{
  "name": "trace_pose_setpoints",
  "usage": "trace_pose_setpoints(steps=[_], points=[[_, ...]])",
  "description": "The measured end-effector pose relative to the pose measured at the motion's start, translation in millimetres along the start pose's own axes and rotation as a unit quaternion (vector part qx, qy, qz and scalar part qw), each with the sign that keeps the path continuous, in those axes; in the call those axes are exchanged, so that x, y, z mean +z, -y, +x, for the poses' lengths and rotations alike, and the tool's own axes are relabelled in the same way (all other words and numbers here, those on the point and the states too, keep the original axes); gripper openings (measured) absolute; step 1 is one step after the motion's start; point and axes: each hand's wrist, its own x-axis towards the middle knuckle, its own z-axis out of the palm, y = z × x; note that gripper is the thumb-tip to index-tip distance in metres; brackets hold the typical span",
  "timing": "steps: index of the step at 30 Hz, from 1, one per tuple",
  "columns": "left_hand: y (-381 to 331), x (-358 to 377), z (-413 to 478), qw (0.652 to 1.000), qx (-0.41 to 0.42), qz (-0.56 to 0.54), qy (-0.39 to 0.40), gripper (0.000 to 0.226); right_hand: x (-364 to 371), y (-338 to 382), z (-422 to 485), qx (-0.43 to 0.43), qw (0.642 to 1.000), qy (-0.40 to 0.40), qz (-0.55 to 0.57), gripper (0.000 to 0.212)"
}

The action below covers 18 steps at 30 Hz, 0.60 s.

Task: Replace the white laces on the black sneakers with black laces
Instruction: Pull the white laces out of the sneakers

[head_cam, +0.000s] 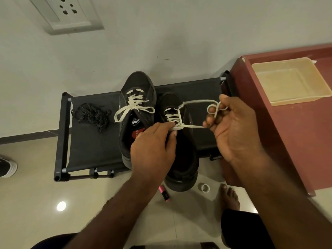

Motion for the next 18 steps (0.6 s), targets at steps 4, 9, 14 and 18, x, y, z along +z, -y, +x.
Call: trace_pose_setpoints(steps=[4,9,14,18], points=[[-1.5,-10.1,3.0,0.996,-0.050,-0.073,0.032,0.013,-4.7,-5.0,5.3,-0.007,0.990,-0.020,-0.141,0.014],[-6.8,-44.2,15.7,0.966,-0.132,-0.224,-0.018,0.010,-5.5,-16.0,2.2,-0.028,0.940,0.012,-0.339,0.036],[10.6,-73.1,28.0,0.926,-0.156,-0.298,-0.174,0.010,-0.8,-18.1,3.4,-0.058,0.930,0.000,-0.363,0.043],[24.5,-77.0,31.0,0.907,-0.202,-0.302,-0.212,0.036,4.7,-23.7,-4.2,-0.079,0.882,0.109,-0.452,0.020]])
